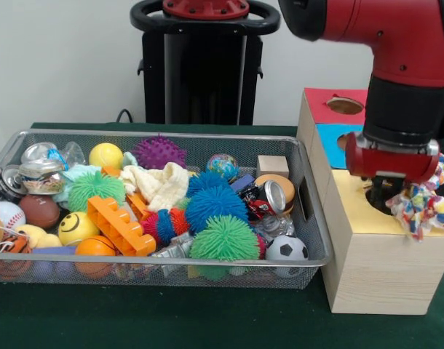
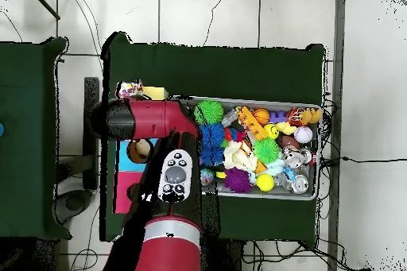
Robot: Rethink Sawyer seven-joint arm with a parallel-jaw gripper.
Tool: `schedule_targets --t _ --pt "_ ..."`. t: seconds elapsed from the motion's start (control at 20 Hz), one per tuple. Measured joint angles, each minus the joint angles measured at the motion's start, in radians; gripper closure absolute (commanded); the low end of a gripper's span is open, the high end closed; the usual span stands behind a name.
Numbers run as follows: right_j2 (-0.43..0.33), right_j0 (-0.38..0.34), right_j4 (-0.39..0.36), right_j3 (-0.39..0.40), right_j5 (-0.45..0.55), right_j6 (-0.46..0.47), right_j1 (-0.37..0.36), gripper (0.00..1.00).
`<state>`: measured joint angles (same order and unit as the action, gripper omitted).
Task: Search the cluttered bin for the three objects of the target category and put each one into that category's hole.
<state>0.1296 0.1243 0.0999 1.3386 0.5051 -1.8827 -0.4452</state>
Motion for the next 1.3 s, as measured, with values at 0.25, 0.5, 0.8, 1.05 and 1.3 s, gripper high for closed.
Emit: schedule_targets --t 0.25,0.5,0.8,1.05,1.3 --pt "-0.014 -0.021 0.000 0.001 0.147 0.000 -0.083 1.00" --pt "-0.016 -0.036 0.000 0.001 0.196 0.000 -0.141 1.00" --pt "-0.017 -0.045 -0.001 0.002 0.197 0.000 -0.179 1.00" --pt "-0.019 -0.046 -0.001 0.002 0.197 0.000 -0.191 1.00" --pt "-0.022 -0.046 0.001 0.003 0.197 0.000 -0.191 1.00"
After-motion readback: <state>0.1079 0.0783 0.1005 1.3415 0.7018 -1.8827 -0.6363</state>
